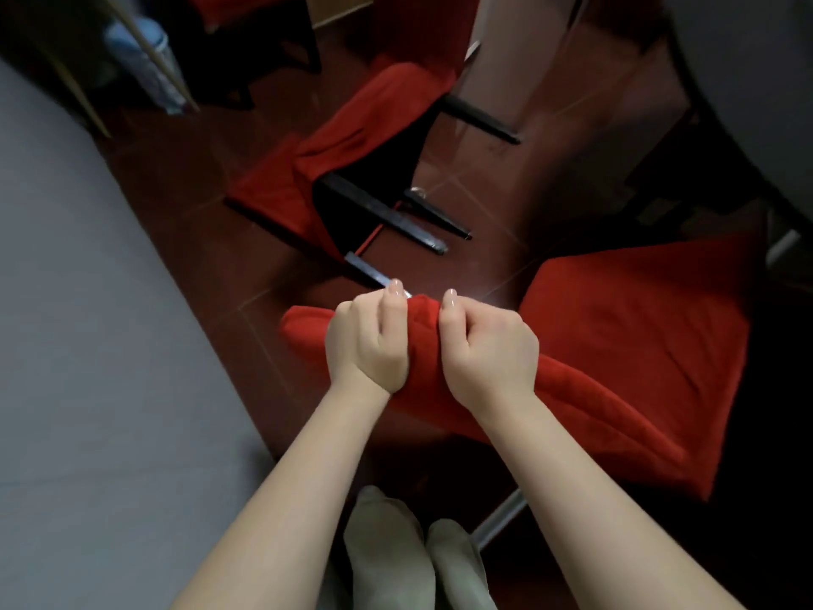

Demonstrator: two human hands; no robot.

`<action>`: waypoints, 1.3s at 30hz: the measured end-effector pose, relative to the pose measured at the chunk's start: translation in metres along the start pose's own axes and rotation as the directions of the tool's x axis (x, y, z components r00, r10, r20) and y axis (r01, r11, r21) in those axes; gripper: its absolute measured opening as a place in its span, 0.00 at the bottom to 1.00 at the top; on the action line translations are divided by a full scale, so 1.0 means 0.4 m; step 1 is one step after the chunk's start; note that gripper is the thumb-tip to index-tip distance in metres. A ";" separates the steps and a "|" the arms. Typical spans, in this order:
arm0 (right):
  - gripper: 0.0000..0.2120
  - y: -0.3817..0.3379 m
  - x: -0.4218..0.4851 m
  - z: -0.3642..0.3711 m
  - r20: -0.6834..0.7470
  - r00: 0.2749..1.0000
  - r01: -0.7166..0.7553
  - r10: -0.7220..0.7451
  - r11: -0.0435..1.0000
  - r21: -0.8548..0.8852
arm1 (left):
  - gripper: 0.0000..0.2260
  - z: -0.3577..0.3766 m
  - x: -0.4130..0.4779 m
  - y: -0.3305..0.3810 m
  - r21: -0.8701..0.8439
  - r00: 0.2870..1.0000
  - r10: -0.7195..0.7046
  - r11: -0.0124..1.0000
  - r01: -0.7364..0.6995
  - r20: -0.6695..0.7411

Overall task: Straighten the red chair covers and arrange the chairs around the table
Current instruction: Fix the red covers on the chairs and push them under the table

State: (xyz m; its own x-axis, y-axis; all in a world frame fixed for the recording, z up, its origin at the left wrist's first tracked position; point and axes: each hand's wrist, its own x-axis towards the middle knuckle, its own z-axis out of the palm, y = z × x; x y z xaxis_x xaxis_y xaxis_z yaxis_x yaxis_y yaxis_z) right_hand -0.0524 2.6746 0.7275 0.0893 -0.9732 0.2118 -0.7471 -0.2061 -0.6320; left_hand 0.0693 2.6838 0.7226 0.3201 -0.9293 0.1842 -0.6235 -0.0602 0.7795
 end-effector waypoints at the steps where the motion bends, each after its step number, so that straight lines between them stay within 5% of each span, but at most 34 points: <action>1: 0.21 0.008 -0.001 -0.029 -0.033 0.999 -0.015 0.016 1.000 0.010 | 0.29 0.004 0.002 0.034 0.010 0.999 0.029 1.000 -0.030 0.036; 13: 0.15 0.117 -0.071 -0.304 -0.274 0.959 -0.050 0.071 0.995 0.084 | 0.31 0.087 -0.091 0.318 0.113 0.968 0.184 0.972 -0.205 0.173; 19: 0.31 0.180 -0.087 -0.461 -0.323 0.912 -0.205 0.254 0.962 0.179 | 0.21 0.156 -0.110 0.494 0.123 0.941 0.276 0.945 -0.303 0.194; 28: 0.21 0.268 -0.143 -0.639 -0.426 0.795 -0.250 0.432 0.873 0.419 | 0.30 0.258 -0.179 0.686 0.126 0.850 0.448 0.860 -0.494 0.279; 36: 0.24 0.325 -0.271 -0.653 -0.589 0.599 -0.138 0.543 0.794 0.592 | 0.23 0.289 -0.267 0.781 0.038 0.666 0.647 0.706 -0.707 0.372; 39: 0.19 0.332 -0.334 -0.635 -0.583 0.376 -0.111 0.720 0.660 0.743 | 0.20 0.304 -0.316 0.804 -0.024 0.554 0.721 0.618 -0.786 0.416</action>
State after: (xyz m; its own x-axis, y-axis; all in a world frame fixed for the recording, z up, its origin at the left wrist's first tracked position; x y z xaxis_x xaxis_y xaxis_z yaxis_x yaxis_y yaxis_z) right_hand -0.3309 2.8030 0.8047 -0.8883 -0.4554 0.0589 -0.0131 -0.1032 -0.9946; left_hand -0.2586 2.7376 0.8771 -0.5690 -0.7100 0.4149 -0.6195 0.7019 0.3515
